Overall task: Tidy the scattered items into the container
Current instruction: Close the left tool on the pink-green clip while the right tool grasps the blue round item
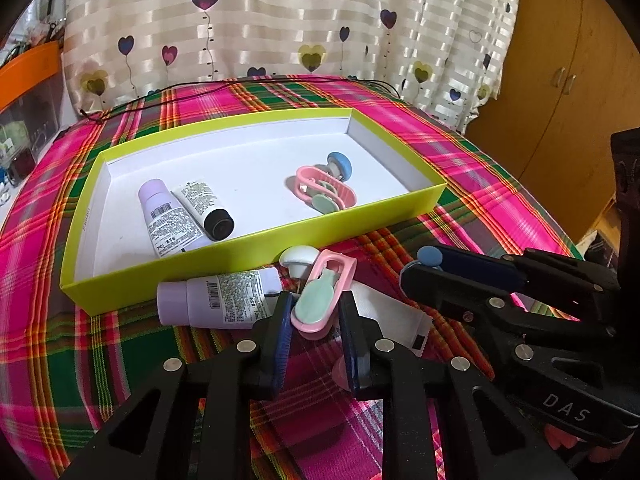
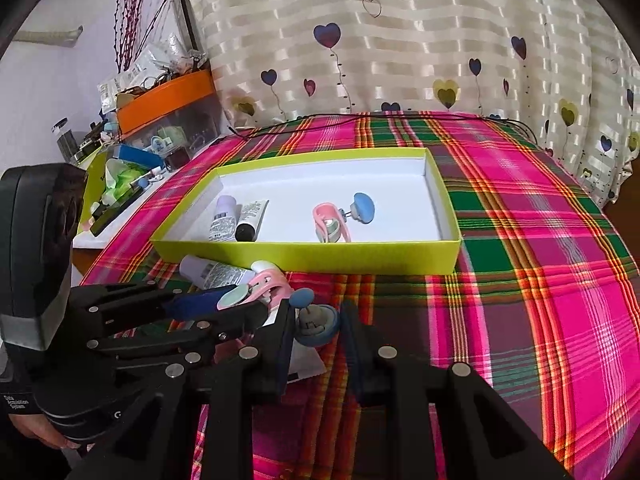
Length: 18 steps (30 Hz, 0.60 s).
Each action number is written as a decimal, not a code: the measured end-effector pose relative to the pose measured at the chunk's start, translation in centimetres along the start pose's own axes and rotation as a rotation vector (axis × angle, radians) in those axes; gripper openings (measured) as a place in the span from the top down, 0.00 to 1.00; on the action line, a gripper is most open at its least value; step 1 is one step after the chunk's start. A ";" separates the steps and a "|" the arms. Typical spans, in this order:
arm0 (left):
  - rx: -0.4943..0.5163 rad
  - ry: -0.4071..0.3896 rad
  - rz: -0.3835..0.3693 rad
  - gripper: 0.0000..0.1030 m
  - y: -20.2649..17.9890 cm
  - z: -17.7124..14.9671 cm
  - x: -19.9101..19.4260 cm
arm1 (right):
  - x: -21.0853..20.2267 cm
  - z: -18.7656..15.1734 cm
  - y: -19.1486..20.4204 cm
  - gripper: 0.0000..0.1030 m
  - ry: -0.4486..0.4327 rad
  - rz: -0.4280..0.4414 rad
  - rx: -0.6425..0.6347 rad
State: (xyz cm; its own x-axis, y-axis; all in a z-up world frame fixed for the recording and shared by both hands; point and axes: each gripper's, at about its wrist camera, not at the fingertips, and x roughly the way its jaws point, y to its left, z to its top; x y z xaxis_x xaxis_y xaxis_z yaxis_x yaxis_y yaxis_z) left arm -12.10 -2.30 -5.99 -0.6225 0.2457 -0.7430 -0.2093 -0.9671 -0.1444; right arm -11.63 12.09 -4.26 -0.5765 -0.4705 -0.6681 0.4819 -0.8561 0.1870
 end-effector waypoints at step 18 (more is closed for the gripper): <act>0.022 -0.038 0.013 0.83 -0.9 -0.1 -1.2 | -0.9 0.1 -0.4 0.77 -0.047 -0.034 0.018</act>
State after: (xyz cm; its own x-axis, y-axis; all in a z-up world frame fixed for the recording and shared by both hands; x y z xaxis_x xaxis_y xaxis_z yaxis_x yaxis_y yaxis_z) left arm -11.07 -1.74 -4.99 -0.6535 0.2356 -0.7193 -0.2169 -0.9688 -0.1203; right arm -11.39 12.80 -3.67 -0.6229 -0.4506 -0.6395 0.4498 -0.8751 0.1784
